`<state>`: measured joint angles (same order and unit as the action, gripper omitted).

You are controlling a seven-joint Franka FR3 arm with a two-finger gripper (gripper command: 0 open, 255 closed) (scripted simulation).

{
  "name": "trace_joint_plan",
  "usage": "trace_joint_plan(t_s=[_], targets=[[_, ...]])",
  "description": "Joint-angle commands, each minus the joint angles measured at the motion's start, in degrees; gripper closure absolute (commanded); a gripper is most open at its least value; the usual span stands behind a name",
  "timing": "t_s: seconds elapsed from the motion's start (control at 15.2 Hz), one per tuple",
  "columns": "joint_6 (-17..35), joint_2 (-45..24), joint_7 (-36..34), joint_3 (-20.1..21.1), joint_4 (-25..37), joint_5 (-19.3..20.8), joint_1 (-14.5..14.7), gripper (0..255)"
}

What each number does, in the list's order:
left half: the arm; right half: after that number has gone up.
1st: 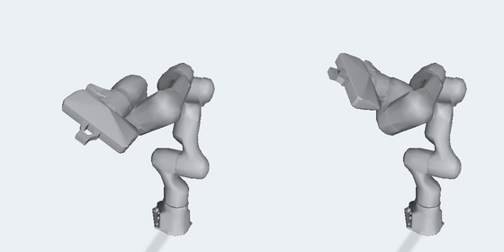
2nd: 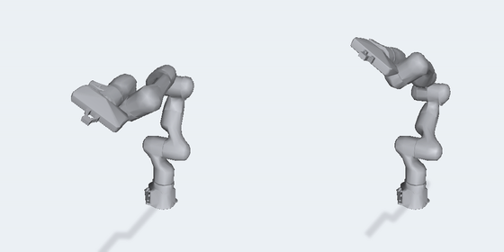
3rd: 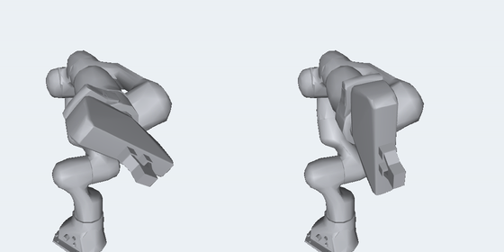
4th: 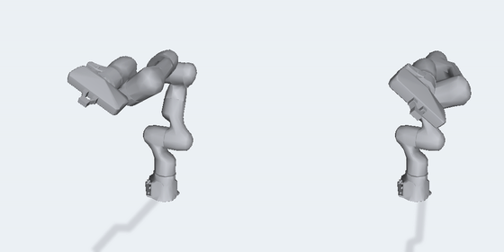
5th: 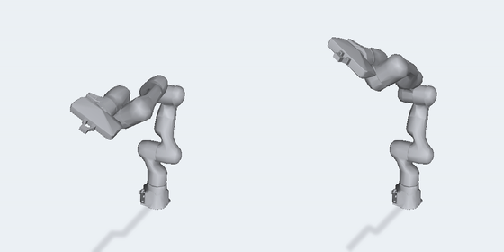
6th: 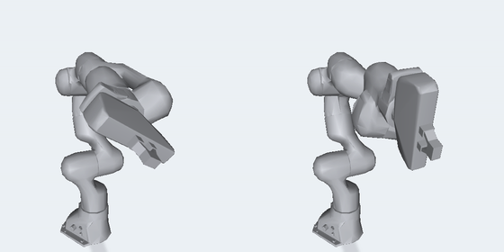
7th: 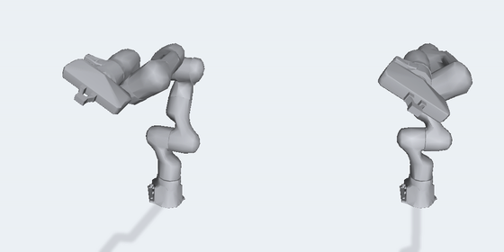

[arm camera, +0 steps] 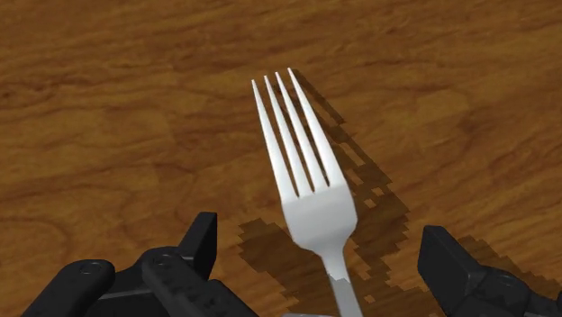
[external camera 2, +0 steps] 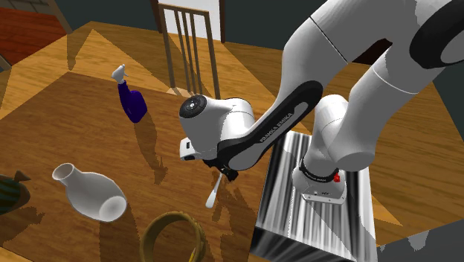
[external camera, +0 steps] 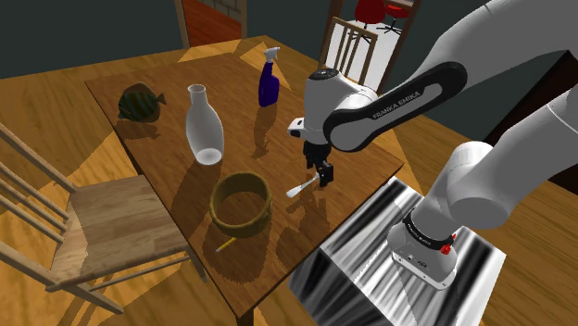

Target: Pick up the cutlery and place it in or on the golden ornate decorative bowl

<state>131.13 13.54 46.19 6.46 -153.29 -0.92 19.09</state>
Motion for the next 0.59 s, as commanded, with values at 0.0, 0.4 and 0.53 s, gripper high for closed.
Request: trace_joint_plan(t_s=[0.0, 0.4, 0.53], targets=[[0.03, 0.00, 0.00, 0.00, -0.02, 0.00, 0.00, 0], [0.01, 0.00, 0.00, 0.00, -0.01, 0.00, 0.00, 255], [0.01, 0.00, 0.00, 0.00, -0.01, 0.00, 0.00, 255]])
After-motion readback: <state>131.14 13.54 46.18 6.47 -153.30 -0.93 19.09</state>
